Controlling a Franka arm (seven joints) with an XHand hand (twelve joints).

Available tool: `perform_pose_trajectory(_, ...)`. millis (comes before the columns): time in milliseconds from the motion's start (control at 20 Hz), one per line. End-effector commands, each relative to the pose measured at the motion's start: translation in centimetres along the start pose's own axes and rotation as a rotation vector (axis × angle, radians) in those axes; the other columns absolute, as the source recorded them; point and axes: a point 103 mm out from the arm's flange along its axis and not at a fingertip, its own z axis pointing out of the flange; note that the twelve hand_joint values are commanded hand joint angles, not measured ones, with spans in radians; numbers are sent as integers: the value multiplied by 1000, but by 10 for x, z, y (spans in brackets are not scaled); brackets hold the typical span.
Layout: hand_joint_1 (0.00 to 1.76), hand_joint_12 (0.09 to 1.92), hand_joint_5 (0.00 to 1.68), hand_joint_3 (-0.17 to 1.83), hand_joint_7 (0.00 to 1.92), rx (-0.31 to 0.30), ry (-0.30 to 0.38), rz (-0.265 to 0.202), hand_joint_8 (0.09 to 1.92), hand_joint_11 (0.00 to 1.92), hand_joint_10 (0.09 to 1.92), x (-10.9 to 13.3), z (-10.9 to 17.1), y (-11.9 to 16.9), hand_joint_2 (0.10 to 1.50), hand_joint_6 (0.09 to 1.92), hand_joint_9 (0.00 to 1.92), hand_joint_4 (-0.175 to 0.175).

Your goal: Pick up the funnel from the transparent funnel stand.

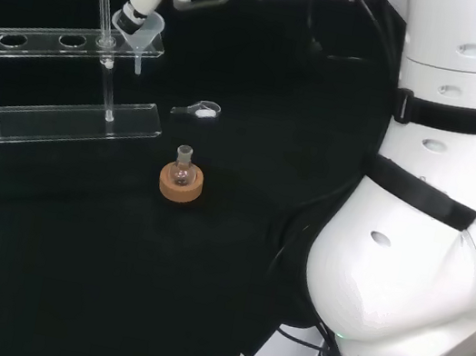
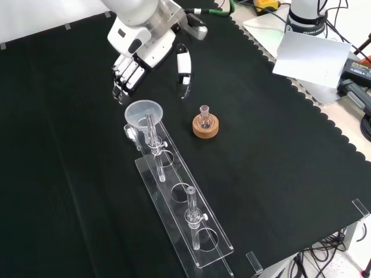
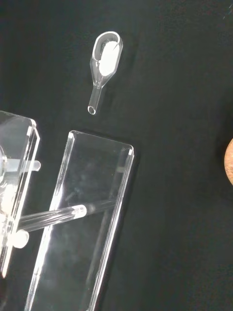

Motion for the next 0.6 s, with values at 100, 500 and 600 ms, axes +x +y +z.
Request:
perform_pose_trajectory(100,633,1544,18,217,0,26,-25,4,101,122,710,5,2,9,716,87,0,44)
perform_pose_trajectory(500,684,1549,12,221,0,18,-45,-9,87,148,701,6,6,26,699,87,0,41)
perform_pose_trajectory(600,695,1546,22,225,0,12,-47,-11,87,159,720,5,8,29,695,87,0,40)
